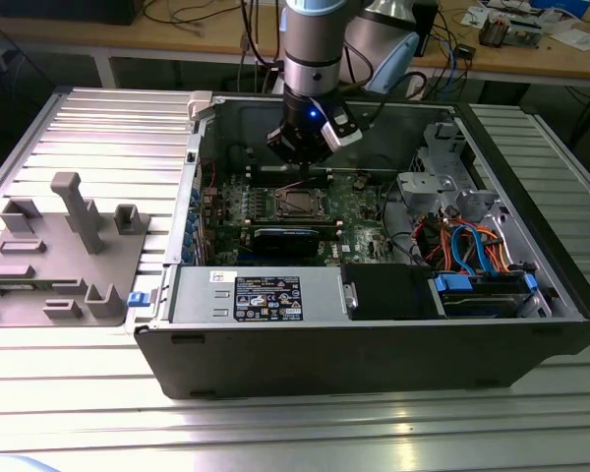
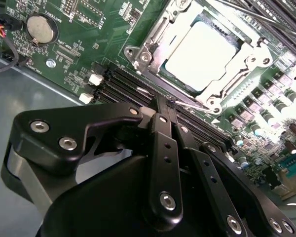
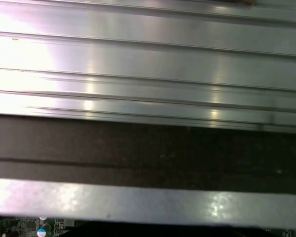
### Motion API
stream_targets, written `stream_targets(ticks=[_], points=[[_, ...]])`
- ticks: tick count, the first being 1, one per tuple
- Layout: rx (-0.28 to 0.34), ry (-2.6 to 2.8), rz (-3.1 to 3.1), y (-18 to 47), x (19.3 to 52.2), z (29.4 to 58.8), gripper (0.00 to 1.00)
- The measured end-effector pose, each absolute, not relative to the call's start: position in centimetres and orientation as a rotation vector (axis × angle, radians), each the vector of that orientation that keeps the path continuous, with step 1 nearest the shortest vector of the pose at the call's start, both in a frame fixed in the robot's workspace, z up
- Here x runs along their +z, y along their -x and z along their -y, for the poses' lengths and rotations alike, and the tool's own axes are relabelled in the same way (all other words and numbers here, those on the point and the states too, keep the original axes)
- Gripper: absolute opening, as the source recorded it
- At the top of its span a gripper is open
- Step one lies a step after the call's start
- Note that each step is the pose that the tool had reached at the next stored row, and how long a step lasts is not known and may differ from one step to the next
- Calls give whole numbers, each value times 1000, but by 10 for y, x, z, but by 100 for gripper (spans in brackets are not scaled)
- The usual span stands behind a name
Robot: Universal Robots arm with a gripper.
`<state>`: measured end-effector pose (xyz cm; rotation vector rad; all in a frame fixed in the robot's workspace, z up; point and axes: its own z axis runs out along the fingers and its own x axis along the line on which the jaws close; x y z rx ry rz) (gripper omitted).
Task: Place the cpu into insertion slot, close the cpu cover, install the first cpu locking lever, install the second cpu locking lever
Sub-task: 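Install the first cpu locking lever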
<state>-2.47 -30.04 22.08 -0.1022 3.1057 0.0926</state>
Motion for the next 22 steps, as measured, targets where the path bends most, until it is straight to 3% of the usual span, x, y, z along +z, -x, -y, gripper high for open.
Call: stream_targets(ticks=[22], points=[[92, 73, -3107, 17, 204, 300, 11]])
